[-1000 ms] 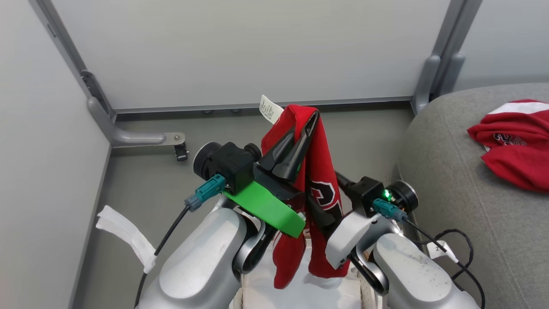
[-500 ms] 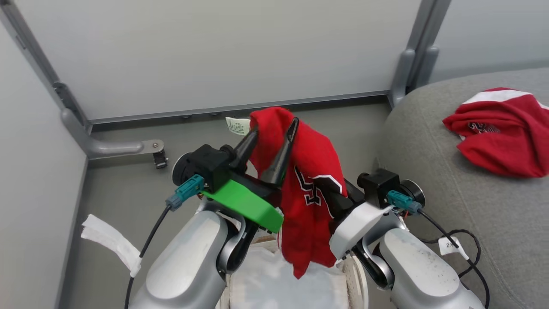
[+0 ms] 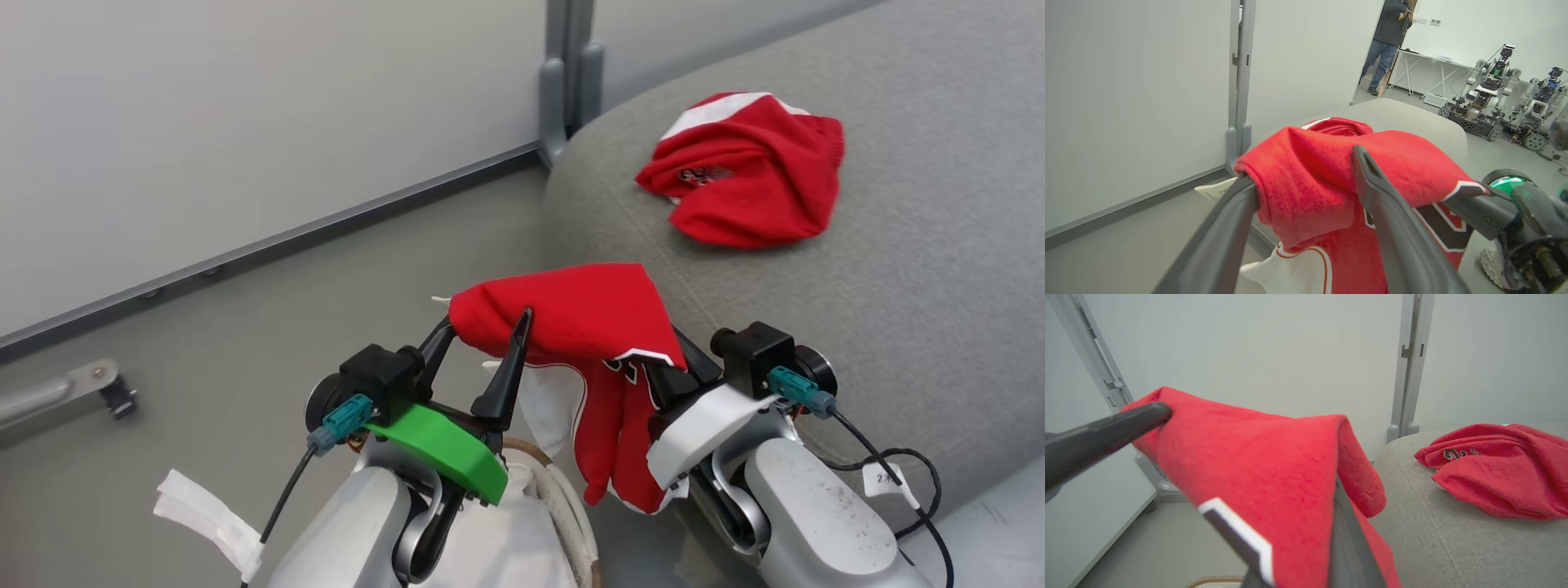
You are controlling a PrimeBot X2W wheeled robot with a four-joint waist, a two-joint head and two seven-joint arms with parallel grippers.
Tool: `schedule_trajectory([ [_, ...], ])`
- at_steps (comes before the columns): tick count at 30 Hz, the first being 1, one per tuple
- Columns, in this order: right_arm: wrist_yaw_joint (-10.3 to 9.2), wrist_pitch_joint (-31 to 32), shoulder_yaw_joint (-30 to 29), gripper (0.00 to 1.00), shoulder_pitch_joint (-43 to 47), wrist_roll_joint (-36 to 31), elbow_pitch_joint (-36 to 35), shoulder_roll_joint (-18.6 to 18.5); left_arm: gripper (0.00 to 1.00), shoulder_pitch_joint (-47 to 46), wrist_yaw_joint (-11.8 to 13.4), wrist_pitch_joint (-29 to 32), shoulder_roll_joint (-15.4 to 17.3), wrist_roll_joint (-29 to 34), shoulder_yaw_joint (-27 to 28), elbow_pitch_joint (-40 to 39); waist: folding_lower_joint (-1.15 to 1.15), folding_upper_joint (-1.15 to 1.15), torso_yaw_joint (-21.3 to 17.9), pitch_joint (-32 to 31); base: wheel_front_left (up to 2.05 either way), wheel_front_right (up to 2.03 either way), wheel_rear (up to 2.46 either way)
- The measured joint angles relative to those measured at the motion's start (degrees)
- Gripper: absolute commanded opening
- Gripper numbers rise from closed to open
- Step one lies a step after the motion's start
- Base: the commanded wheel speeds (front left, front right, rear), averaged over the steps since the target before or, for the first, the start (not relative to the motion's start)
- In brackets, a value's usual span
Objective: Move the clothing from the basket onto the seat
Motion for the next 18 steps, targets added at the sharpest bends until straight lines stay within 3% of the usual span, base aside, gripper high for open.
schedule_trajectory([
  [4,0.0,0.01,-3.34,0.0,0.73,-1.68,-0.36,0.04,1.0,1.01,0.0,0.0,-0.22,0.52,-1.36,0.12,0.0,0.0,-5.45,0.77,0.0,0.0,0.0],
  [10,0.0,0.01,-6.5,0.0,-2.33,-5.47,-0.56,-1.67,1.0,2.25,0.0,0.0,0.98,0.55,-2.29,0.79,0.0,0.0,-10.37,3.41,0.0,0.0,0.0],
  [18,0.0,0.0,-10.66,0.0,-19.56,-8.68,0.93,-12.65,1.0,2.55,0.0,0.0,4.72,1.38,-2.59,0.03,0.0,0.0,-11.23,8.78,0.0,0.0,0.0],
])
